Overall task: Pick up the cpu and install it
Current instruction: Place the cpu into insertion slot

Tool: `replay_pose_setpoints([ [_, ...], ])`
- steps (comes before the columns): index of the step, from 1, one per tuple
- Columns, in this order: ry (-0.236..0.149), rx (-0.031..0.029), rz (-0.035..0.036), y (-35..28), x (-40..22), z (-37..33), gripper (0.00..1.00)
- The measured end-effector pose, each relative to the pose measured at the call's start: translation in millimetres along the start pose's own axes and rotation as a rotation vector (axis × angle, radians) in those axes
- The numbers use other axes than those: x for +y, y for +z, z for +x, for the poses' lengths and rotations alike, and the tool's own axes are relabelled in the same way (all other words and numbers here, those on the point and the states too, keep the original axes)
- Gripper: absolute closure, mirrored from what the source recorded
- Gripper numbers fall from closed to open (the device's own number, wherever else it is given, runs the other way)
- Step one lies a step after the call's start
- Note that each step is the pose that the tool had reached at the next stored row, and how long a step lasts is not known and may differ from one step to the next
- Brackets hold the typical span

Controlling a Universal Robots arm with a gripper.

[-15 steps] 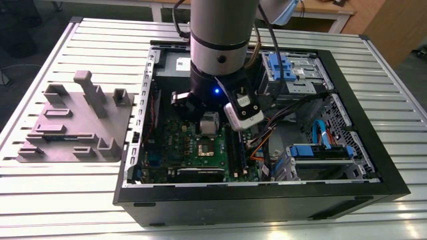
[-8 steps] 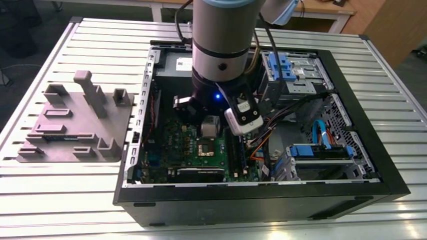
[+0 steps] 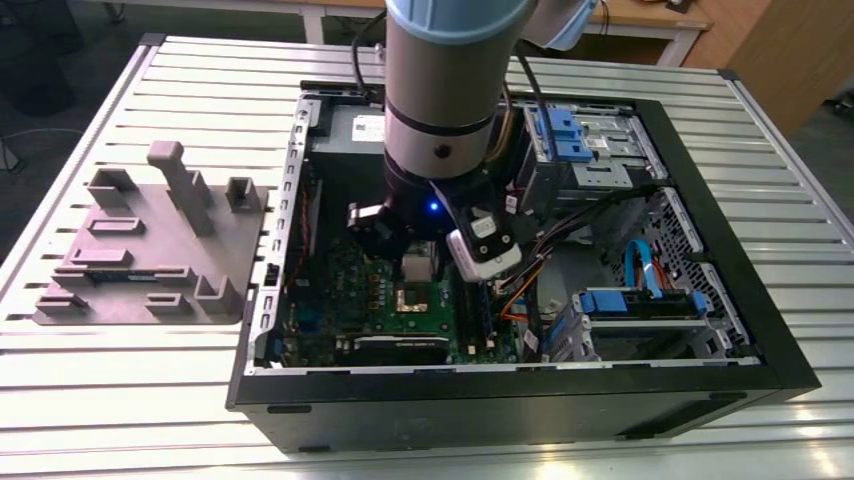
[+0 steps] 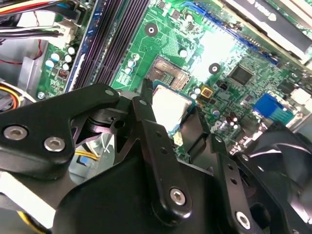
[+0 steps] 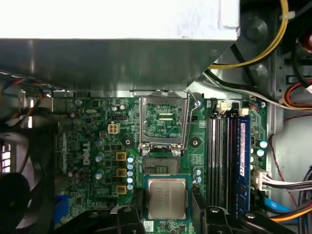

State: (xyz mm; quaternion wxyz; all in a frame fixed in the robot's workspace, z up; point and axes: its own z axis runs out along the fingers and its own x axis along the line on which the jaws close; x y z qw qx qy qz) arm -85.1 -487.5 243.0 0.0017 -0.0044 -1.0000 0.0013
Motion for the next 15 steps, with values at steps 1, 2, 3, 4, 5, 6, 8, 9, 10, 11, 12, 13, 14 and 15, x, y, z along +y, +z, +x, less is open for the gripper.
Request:
replay_pose_setpoints([
  [1,0.0,0.0,0.0,1.9,-0.1,0.0,0.53],
  [2,0.0,0.0,0.0,3.7,-0.2,0.0,0.53],
  [3,0.0,0.0001,0.0001,5.5,-0.4,0.0,0.53],
  [4,-0.001,0.0,0.0,6.9,-0.5,0.0,0.53],
  [5,0.0,0.0001,0.0002,7.2,-0.5,0.0,0.53],
  [6,0.0,0.0001,0.0002,7.2,-0.5,0.0,0.53],
  [8,0.0,0.0001,0.0003,7.3,-0.5,0.0,0.53],
  [9,0.0,0.0001,0.0001,7.4,-0.5,0.0,0.53],
  [10,0.0,0.0001,0.0001,7.5,-0.5,0.0,0.53],
  [11,0.0,0.0001,0.0001,7.5,-0.5,0.0,0.53],
  [12,0.0,-0.0001,-0.0003,8.1,-0.4,-0.1,0.53],
  [13,0.0,-0.0001,-0.0002,9.3,-0.4,-0.1,0.53],
  [14,0.0,0.0,-0.0001,11.0,-0.4,-0.1,0.53],
  [15,0.0,0.0,-0.0001,12.9,-0.5,-0.1,0.53],
])
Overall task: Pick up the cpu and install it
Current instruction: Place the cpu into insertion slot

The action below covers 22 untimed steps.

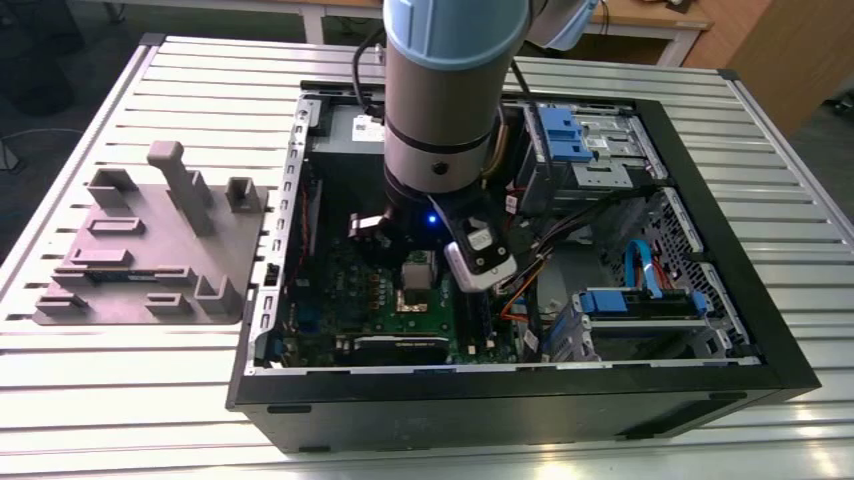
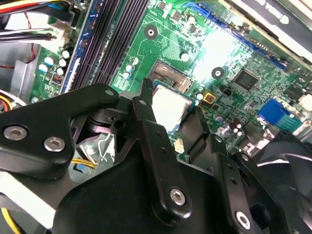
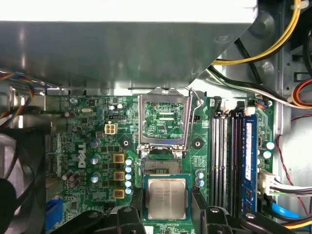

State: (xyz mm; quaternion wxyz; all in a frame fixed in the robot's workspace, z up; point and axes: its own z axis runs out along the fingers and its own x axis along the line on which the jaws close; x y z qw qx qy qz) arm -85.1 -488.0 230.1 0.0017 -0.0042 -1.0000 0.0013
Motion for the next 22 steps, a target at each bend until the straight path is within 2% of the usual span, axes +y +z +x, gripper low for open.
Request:
replay_pose_setpoints([
  [3,0.0,0.0001,0.0015,4.6,-0.8,0.0,0.53],
  [6,0.0,0.0,0.0128,7.6,-0.8,-0.1,0.53],
  [7,0.0,0.0001,0.0146,9.2,-0.8,-0.1,0.53],
  [17,-0.002,0.0005,0.0148,27.2,-0.8,0.4,0.53],
  [22,-0.002,0.0005,0.0148,32.3,-0.8,1.1,0.53],
])
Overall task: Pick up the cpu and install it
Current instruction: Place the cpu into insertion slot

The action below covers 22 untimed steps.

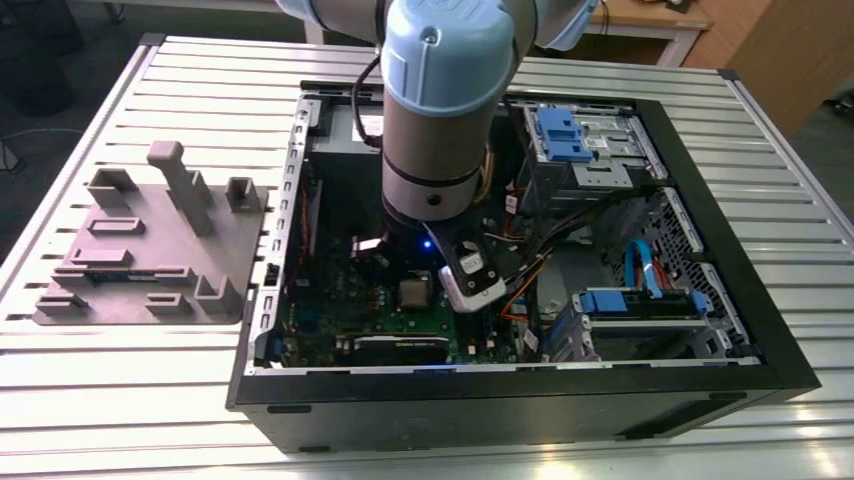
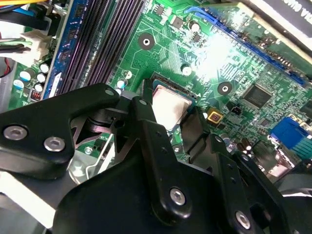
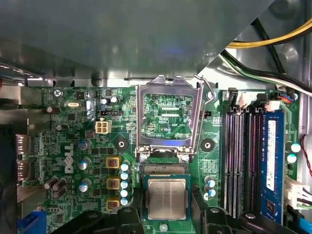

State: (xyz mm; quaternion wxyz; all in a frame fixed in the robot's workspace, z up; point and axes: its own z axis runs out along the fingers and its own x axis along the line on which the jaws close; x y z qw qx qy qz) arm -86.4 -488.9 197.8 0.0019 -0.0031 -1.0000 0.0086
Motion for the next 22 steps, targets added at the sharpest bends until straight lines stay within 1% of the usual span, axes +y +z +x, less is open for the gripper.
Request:
replay_pose_setpoints([
  [6,0.0,0.0,0.0,0.8,0.0,0.1,0.53],
  [8,0.0,-0.0001,-0.0008,2.0,0.1,0.0,0.53],
  [12,0.0,0.0,-0.007,6.1,0.3,0.3,0.53],
  [17,0.0,0.0001,-0.0077,8.7,0.3,0.7,0.53],
  [22,0.0,0.0001,-0.0096,9.5,0.4,1.0,0.53],
])
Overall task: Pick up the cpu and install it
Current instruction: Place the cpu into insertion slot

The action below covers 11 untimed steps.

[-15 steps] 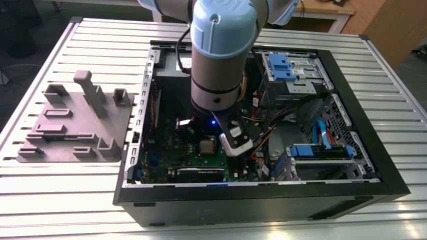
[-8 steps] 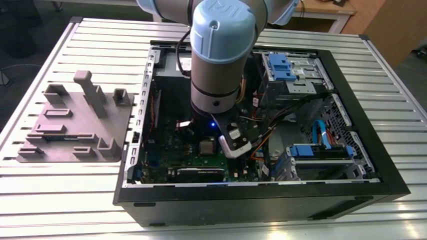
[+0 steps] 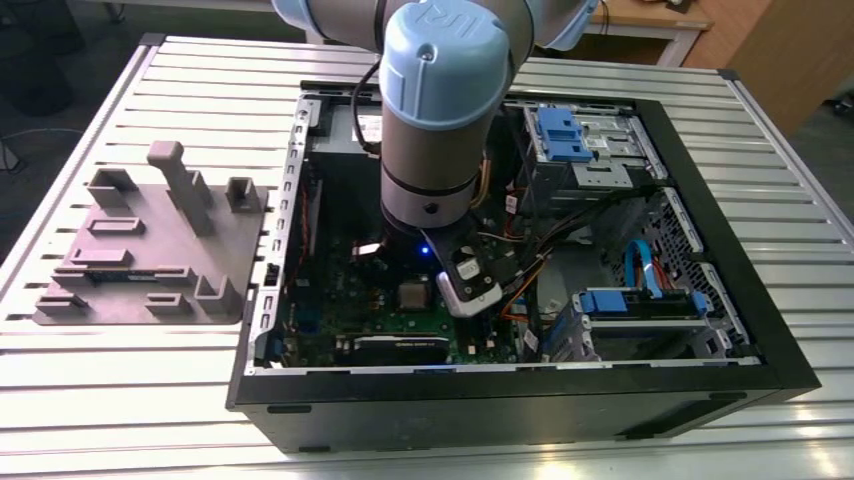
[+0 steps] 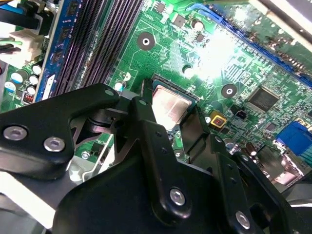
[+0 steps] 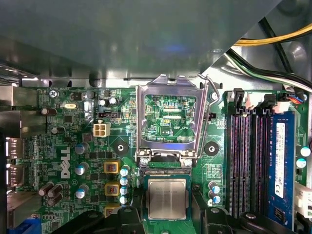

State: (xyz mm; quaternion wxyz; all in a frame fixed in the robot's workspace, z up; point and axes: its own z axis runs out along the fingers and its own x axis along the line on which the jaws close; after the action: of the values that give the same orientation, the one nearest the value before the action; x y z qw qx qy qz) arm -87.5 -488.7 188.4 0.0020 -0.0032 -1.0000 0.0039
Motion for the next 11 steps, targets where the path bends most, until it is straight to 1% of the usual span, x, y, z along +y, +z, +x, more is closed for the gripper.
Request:
replay_pose_setpoints([
  [9,0.0,-0.0003,-0.002,0.4,0.1,0.0,0.52],
  [10,0.0,-0.0002,-0.0019,0.4,0.0,0.0,0.45],
  [11,0.0,-0.0002,-0.0018,0.3,0.0,0.0,0.45],
])
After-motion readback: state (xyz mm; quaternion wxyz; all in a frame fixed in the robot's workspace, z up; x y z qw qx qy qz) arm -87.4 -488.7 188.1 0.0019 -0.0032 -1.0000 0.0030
